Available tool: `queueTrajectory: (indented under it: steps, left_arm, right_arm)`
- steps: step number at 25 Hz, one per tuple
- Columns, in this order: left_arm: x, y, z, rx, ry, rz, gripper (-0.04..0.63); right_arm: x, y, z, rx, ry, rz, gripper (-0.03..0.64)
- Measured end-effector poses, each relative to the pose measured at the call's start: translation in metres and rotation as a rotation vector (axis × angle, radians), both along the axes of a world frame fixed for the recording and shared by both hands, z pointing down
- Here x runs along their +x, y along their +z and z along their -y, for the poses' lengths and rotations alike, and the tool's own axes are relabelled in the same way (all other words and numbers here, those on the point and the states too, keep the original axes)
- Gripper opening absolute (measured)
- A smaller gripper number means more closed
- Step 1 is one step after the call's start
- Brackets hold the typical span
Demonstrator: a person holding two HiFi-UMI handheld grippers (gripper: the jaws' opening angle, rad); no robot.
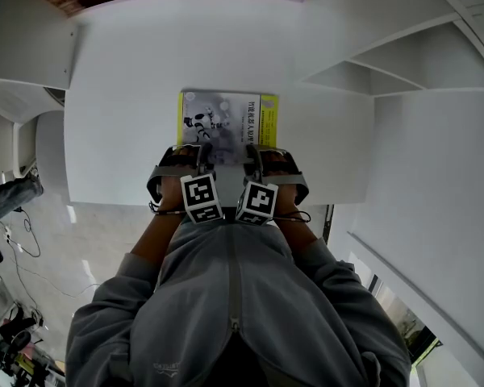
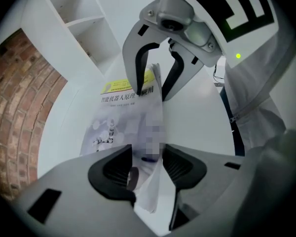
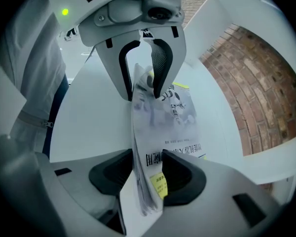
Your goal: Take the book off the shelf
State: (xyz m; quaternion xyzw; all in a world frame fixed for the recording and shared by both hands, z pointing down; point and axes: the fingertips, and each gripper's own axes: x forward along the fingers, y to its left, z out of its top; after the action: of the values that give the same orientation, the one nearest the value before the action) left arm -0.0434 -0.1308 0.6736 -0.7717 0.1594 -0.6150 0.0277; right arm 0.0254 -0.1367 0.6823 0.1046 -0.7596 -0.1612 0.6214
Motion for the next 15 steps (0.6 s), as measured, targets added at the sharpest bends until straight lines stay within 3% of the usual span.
queueTrajectory:
  steps: [15]
  left_arm:
    - [0.005,-0.02,-0.006,0.015,0.012,-0.035,0.192]
  right_arm:
    - [0.005,-0.014,-0.009,-0.023,0.054,0.047,0.198]
